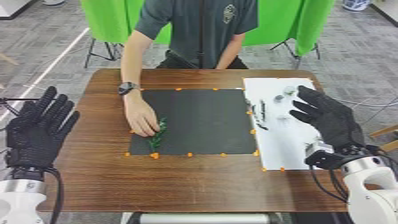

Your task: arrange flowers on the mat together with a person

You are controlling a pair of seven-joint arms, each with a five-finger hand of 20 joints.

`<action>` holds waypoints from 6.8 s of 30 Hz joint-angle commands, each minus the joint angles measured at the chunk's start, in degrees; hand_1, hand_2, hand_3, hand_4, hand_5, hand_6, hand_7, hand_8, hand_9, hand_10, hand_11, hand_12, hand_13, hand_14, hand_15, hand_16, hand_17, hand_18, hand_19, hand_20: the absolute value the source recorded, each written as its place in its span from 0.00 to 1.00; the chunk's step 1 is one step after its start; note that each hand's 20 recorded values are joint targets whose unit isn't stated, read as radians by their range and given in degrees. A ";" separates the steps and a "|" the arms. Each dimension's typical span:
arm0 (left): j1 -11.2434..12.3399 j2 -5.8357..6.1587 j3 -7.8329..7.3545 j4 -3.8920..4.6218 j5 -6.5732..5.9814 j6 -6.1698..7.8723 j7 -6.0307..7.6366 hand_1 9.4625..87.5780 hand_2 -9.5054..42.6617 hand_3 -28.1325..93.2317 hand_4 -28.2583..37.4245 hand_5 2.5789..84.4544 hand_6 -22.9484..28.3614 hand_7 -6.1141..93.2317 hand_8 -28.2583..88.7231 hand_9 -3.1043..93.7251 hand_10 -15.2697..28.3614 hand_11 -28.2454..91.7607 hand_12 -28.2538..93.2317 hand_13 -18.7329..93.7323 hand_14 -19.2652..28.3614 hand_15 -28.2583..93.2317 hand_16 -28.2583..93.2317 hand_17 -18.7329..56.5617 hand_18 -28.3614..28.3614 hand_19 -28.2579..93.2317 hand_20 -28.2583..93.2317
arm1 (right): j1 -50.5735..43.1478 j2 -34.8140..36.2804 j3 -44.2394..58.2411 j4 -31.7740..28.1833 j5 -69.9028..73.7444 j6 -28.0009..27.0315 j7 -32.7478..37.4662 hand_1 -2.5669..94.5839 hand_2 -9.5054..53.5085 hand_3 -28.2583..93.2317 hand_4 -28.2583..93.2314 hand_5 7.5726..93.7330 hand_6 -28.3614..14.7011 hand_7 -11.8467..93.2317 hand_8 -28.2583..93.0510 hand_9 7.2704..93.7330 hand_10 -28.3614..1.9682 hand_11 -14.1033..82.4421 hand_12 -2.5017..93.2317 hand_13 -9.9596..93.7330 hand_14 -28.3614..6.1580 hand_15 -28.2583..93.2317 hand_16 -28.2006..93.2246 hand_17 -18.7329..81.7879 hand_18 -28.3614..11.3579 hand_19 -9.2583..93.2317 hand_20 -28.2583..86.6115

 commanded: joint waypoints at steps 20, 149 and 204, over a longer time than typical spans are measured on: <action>0.69 -0.31 0.35 0.12 -0.59 0.22 -0.14 0.22 0.42 0.80 0.00 0.37 0.53 0.10 0.17 0.32 0.60 0.29 0.28 0.34 0.58 0.26 0.21 0.21 0.68 0.37 0.32 | -0.38 1.48 0.82 -1.80 -11.63 5.35 2.32 0.23 0.29 0.90 0.04 0.36 0.52 0.24 0.14 0.24 0.41 0.22 0.10 0.32 0.37 0.32 0.30 0.25 0.29 0.43 0.29; -5.65 1.68 7.63 3.59 -3.43 1.23 -5.37 0.25 0.43 0.84 0.06 0.43 0.55 0.11 0.18 0.34 0.61 0.30 0.30 0.36 0.61 0.27 0.22 0.20 0.70 0.38 0.33 | 28.37 -14.91 -52.15 17.78 -89.42 -2.07 26.28 0.49 0.08 0.82 0.08 0.74 0.63 0.60 0.40 0.73 0.39 0.81 0.53 0.73 0.33 0.93 0.66 0.66 0.06 1.00 0.66; -4.98 1.23 8.85 4.08 -7.63 -1.02 -3.84 0.25 0.44 0.84 0.05 0.43 0.56 0.11 0.18 0.35 0.62 0.30 0.30 0.37 0.62 0.28 0.22 0.20 0.71 0.38 0.32 | 26.29 -15.76 -51.84 19.07 -90.83 -2.80 28.51 0.32 0.10 0.81 0.09 0.75 0.54 0.45 0.15 0.70 0.31 0.79 0.50 0.73 0.29 0.93 0.65 0.67 0.04 1.00 0.66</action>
